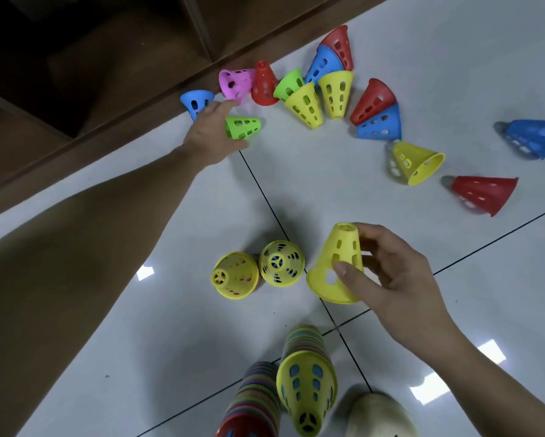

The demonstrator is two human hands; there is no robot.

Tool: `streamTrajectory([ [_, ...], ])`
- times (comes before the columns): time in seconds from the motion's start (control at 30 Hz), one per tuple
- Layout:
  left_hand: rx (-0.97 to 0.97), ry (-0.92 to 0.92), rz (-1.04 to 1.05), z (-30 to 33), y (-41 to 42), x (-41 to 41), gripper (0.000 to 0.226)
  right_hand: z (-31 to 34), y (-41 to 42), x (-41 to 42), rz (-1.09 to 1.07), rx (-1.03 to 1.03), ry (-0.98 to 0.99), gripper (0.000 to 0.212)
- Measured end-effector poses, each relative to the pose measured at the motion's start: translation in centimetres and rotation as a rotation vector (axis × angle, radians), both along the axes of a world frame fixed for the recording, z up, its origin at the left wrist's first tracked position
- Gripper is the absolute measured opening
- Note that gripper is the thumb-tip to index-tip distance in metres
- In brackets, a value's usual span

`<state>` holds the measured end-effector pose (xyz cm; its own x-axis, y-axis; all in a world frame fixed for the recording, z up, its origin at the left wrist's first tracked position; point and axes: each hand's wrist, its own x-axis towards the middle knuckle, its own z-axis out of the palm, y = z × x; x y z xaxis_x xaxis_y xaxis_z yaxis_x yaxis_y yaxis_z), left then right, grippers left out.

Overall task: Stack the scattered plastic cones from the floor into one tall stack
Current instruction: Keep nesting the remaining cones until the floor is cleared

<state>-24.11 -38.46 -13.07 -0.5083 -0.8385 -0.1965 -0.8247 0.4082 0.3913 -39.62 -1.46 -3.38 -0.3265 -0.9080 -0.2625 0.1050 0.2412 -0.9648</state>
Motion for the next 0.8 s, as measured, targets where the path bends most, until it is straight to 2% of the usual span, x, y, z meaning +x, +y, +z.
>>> streamTrajectory([
  [0.13, -0.017, -0.179, -0.048, 0.1, 0.6, -1.1, 0.064, 0.3, -1.1, 0.8, 0.011, -0.127, 0.073, 0.039],
  [0.23, 0.047, -0.298, -0.037, 1.0, 2.4, -0.9, 0.068, 0.3, -1.7, 1.9, 0.041, -0.172, 0.088, 0.041],
  [0.3, 0.135, -0.304, -0.013, 1.8, 4.1, 0.0, 0.067, 0.2, -2.1, 2.6, 0.093, -0.177, 0.119, 0.043],
  [0.37, 0.206, -0.172, 0.071, 3.0, 6.5, 1.3, 0.054, -0.3, -2.6, 3.4, 0.159, -0.184, 0.203, 0.044],
  [0.47, 0.309, 0.198, 0.281, 5.5, 10.9, 4.0, 0.034, -1.8, -3.4, 4.2, 0.27, -0.207, 0.33, 0.044],
  [0.53, 0.367, 0.456, 0.355, 7.3, 14.1, 6.2, 0.034, -3.3, -3.8, 4.3, 0.39, -0.188, 0.4, 0.042],
  [0.6, 0.382, 0.611, 0.399, 9.0, 17.4, 8.3, 0.038, -4.8, -3.9, 4.1, 0.47, -0.172, 0.474, 0.041],
  [0.7, 0.396, 0.664, 0.356, 10.4, 22.0, 10.6, 0.044, -5.7, -4.0, 3.6, 0.486, -0.168, 0.486, 0.043],
  [0.8, 0.376, 0.579, 0.24, 9.5, 24.8, 11.8, 0.048, -5.8, -4.1, 3.4, 0.488, -0.154, 0.455, 0.044],
])
